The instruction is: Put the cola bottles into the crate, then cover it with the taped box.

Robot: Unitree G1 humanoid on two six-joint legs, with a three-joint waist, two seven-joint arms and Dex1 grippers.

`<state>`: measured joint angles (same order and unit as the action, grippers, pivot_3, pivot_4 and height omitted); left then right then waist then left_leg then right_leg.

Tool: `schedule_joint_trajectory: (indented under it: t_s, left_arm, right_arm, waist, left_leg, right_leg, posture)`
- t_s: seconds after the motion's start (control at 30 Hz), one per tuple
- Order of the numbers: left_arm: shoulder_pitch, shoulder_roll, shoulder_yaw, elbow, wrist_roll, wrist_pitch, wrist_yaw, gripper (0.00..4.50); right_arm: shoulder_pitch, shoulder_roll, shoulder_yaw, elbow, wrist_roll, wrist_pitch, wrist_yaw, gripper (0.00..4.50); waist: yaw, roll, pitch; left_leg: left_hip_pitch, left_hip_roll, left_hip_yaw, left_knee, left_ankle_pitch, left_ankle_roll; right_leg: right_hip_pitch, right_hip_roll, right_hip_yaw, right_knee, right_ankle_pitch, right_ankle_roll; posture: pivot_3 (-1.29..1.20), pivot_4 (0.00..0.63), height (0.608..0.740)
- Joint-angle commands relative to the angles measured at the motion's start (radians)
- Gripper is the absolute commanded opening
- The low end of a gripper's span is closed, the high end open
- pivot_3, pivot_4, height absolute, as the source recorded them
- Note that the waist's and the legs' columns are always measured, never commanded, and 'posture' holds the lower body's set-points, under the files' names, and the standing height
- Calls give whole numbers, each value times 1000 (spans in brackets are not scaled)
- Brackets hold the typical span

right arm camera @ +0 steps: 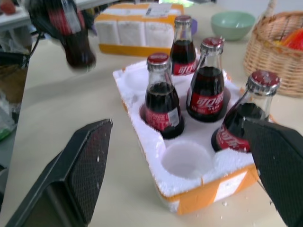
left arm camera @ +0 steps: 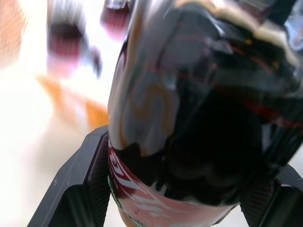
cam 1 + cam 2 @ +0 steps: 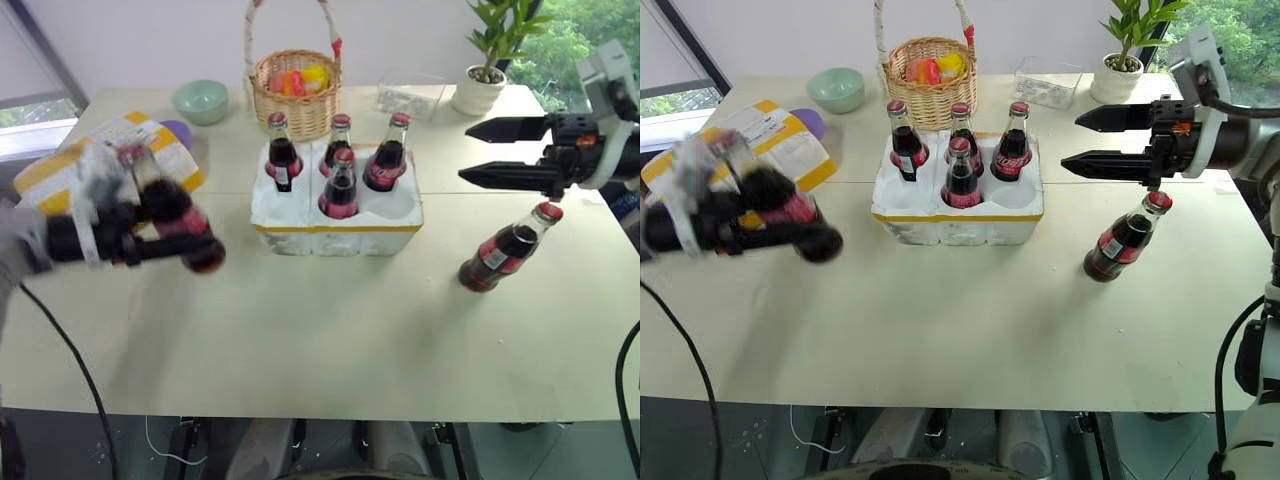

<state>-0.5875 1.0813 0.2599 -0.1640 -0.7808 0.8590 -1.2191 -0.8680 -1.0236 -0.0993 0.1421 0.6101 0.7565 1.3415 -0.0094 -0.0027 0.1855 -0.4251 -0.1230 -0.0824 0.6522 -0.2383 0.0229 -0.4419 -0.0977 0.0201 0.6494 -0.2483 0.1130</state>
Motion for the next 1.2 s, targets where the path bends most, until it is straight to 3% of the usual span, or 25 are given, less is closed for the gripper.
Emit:
schedule_joint_trajectory:
  t_s: [0.03,0.13,0.27,0.4,0.53,0.93,1.2]
  left_arm:
    - [-194,-41,-104,125,15,-1,-49,2813]
    - [-345,-145,-228,268,137,-99,-45,2813]
    - [-427,-278,-352,471,330,-308,-17,2813]
    - [-468,-378,-400,623,435,-438,-2,2813]
    - [-485,-453,-391,683,444,-460,-13,2813]
    - [-475,-477,-317,594,377,-315,-48,2813]
    - [-394,-466,-323,531,405,-324,-26,2813]
  right_arm:
    - [-15,-7,-32,-8,0,-21,-2,4500]
    - [-9,-3,-38,-11,1,-22,-8,4500]
    - [10,3,-54,-41,17,-8,-28,4500]
    - [38,-3,-73,-64,28,3,-40,4500]
    - [56,-4,-93,-79,39,20,-59,4500]
    - [65,7,-98,-84,49,20,-94,4500]
    - [68,10,-99,-83,49,14,-99,4500]
  waist:
    - [-2,1,0]
    - [-2,0,0]
    - [-5,0,0]
    - [-2,0,0]
    - [-2,0,0]
    - [0,0,0]
    - [-3,-1,0]
  left_leg:
    - [0,0,0,0,1,-2]
    - [0,0,0,-1,2,-3]
    - [0,0,1,0,2,-3]
    - [-1,0,1,0,2,-3]
    - [-1,0,1,1,2,-3]
    - [-1,0,0,6,2,-1]
    - [-2,0,0,6,2,-1]
  right_leg:
    - [0,0,0,0,0,0]
    - [0,1,0,1,0,0]
    - [-1,1,0,2,0,1]
    - [-2,1,0,2,0,1]
    - [-1,0,0,3,1,1]
    - [0,0,0,4,1,2]
    - [-1,0,1,4,1,2]
  posture:
    - [0,150,738]
    - [0,150,738]
    - [0,150,738]
    - [0,150,738]
    - [0,150,738]
    - [0,150,738]
    - [0,150,738]
